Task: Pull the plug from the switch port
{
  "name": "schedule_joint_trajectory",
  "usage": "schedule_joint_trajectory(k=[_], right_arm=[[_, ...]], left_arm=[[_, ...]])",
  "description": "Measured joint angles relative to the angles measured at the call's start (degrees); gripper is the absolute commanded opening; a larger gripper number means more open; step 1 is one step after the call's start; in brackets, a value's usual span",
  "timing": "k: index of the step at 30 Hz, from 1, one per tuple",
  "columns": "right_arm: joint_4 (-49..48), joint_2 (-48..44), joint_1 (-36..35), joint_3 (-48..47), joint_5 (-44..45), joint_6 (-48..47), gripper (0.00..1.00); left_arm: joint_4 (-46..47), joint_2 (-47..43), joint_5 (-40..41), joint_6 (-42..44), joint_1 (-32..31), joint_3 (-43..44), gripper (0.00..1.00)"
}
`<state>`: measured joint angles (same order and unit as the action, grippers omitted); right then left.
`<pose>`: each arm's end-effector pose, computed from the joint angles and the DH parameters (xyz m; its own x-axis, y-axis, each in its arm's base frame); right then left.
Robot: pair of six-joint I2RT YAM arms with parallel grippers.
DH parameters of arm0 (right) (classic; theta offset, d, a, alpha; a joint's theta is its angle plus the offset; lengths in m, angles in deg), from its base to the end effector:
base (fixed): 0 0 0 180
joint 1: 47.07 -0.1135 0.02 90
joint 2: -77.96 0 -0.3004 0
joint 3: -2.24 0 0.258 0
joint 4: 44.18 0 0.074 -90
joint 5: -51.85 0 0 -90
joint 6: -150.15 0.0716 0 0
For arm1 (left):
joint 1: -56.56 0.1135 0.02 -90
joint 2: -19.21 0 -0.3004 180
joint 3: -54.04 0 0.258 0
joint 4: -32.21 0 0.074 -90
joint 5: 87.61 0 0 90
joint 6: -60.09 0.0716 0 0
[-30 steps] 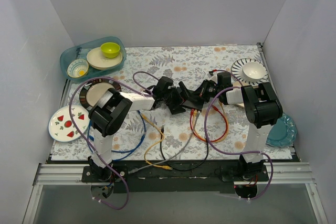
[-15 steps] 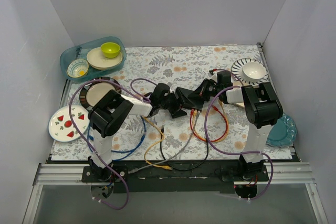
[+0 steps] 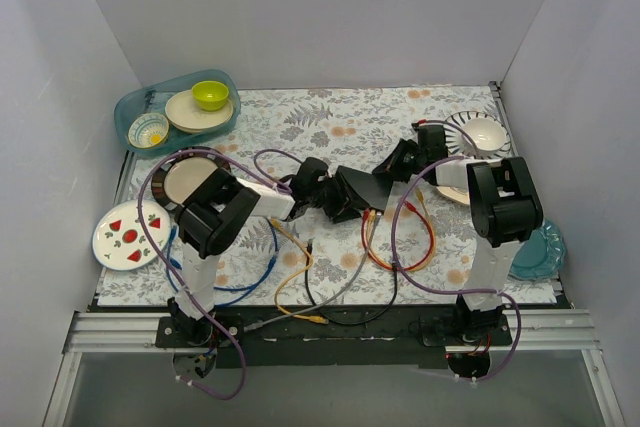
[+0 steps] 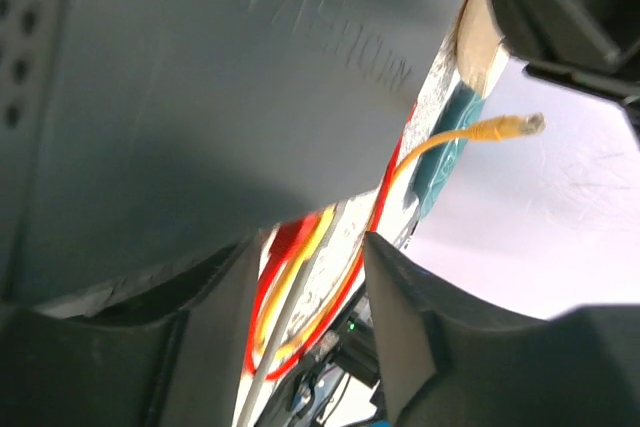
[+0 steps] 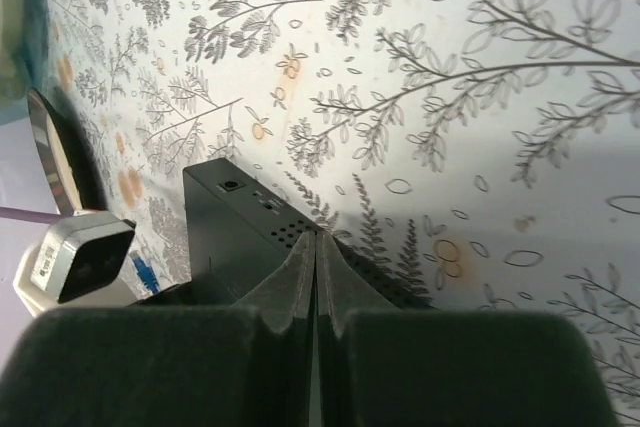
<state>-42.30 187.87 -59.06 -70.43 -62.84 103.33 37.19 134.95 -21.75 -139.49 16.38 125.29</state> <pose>0.4199 0.1197 0.1521 -0.7961 0.4665 -0.3854 0.0535 0.6887 0.7231 0.3188 -0.3076 0.1146 -0.6190 -0.6026 0.5037 -0.7361 0.2213 -0.6397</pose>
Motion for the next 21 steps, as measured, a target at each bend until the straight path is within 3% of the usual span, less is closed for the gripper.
schedule_joint_trajectory(k=[10,21], right_arm=[[-3.9,-0.2,0.9,5.3,1.0,0.7,0.02],[-5.2,-10.5,0.5,9.9,4.2,2.1,0.06]], left_arm=[[-0.7,2.1,0.5,-0.6,-0.2,2.4,0.36],[-1.1,2.3,0.3,-0.3,-0.2,2.7,0.41]])
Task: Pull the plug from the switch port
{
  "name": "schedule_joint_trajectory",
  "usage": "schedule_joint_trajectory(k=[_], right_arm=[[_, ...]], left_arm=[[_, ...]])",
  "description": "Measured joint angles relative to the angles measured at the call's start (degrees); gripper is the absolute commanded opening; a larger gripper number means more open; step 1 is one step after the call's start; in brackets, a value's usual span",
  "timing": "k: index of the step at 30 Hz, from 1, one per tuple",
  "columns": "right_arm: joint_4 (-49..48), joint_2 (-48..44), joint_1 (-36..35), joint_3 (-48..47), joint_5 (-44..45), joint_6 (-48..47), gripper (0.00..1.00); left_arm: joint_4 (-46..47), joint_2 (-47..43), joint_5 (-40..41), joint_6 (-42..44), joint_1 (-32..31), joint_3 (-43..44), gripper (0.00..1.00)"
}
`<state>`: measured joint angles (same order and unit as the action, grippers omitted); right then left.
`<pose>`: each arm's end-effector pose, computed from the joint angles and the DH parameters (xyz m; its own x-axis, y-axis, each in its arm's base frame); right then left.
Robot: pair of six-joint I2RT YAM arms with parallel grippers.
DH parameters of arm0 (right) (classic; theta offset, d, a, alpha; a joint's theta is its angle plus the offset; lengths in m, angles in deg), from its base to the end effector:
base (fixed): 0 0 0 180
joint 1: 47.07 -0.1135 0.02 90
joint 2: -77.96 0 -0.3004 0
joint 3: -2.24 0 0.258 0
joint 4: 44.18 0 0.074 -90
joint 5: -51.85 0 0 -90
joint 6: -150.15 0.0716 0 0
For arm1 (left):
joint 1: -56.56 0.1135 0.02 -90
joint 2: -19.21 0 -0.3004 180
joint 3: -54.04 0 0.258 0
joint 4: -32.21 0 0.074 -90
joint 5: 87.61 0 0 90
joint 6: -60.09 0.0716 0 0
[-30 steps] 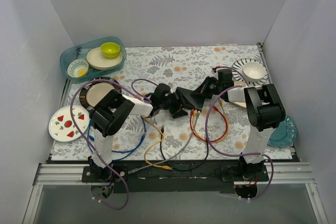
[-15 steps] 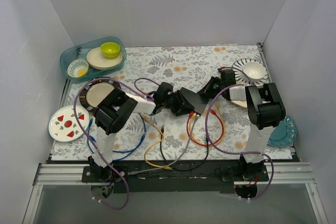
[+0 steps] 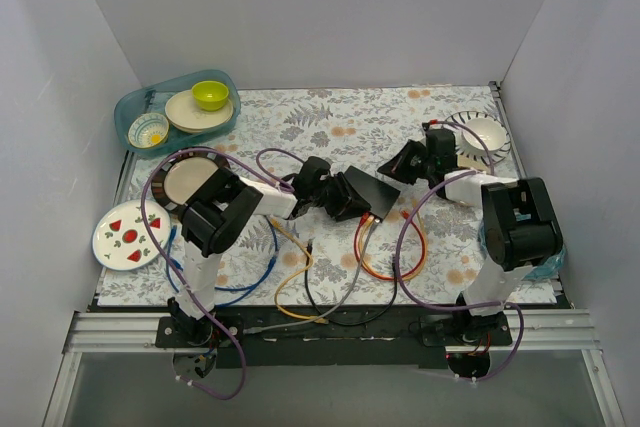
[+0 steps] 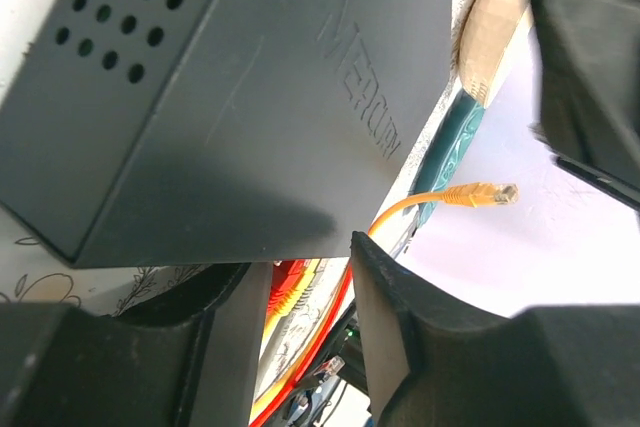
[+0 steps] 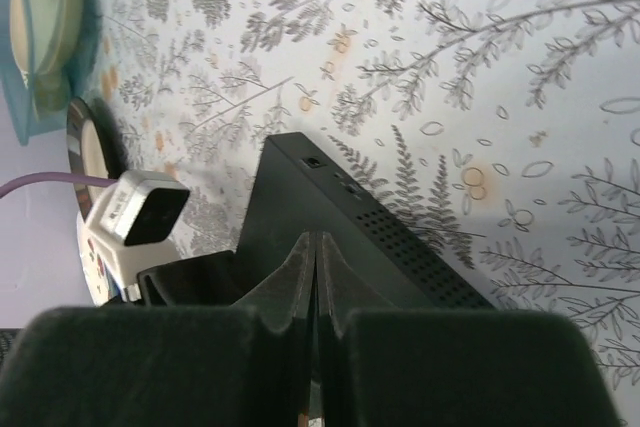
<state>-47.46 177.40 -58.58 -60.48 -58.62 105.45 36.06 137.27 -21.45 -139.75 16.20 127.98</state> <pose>0.3809 0.1031 0.1778 -0.7160 0.5338 -0.4500 0.0512 0.6829 0.7287 0.3264 -0.3154 0.1088 -0.6111 -0.6098 0.5047 -0.7441 0.2250 -0.6290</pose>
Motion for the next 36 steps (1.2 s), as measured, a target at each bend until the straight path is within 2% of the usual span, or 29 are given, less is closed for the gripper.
schedule_joint_trajectory(k=[8,16,20,24,27,36], right_arm=[[1.9,0.2,-0.3,-6.0,-3.8,0.2,0.02],[-0.3,4.8,-0.3,0.9,-10.8,3.0,0.01],[-1.6,5.3,-0.3,1.4,-13.0,2.8,0.01],[-2.9,6.2,-0.3,1.6,-14.6,2.5,0.01],[-4.3,6.6,-0.2,2.1,-15.4,2.5,0.01],[-5.9,7.2,-0.2,2.2,-16.1,2.2,0.01]], left_arm=[[1.0,-0.3,0.0,0.9,0.0,-0.5,0.42],[4.1,-0.9,-0.5,3.8,0.1,-2.4,0.43],[4.9,-1.7,-0.8,5.1,0.1,-3.7,0.43],[5.3,-2.5,-0.9,6.0,0.2,-4.9,0.48],[5.3,-3.2,-0.9,7.0,0.2,-5.6,0.49],[2.0,-2.7,-1.1,9.4,0.2,-3.9,0.33]])
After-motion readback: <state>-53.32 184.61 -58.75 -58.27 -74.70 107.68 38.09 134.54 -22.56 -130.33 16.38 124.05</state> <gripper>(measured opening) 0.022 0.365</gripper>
